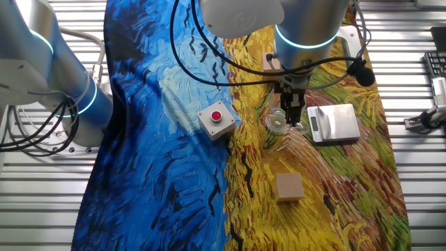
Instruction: Pick up the cup
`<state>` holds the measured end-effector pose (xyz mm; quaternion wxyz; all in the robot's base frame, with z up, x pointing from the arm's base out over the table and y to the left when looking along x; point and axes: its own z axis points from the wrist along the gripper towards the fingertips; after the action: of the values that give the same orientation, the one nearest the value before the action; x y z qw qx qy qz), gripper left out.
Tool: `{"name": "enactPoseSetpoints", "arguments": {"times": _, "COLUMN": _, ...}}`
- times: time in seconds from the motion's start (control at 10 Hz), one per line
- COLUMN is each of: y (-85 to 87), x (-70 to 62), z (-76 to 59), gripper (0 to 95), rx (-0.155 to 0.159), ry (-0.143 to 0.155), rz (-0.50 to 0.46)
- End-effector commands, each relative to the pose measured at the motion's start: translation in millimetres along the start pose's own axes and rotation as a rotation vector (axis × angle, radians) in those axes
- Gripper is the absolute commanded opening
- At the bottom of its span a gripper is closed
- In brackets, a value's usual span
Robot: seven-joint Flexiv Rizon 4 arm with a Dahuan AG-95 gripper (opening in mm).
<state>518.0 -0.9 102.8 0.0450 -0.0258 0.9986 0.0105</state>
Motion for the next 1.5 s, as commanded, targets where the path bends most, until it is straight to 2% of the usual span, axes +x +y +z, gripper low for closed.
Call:
{"name": "enactPoseSetpoints", "arguments": {"times": 0.1, "y": 0.0, "x": -0.1, "z": 0.8, "gripper": 57.0, "rx": -0.002, "ry": -0.001, "rz": 0.001}}
{"name": "enactPoseSetpoints", "arguments": {"times": 0.7, "y": 0.0, "x": -0.1, "z": 0.8, "gripper": 57.0, "rx": -0.002, "ry": -0.001, "rz": 0.001}}
{"name": "enactPoseSetpoints", "arguments": {"times": 0.8, "y": 1.1, "x": -0.8, "z": -10.3, "gripper": 0.0, "rx": 0.039, "ry": -0.004, "rz": 0.046}}
{"name": "enactPoseSetpoints", "arguments": {"times": 1.5, "y": 1.9, "x": -1.1, "z": -16.0, "gripper": 0.0, "rx": 0.042, "ry": 0.001, "rz": 0.048}}
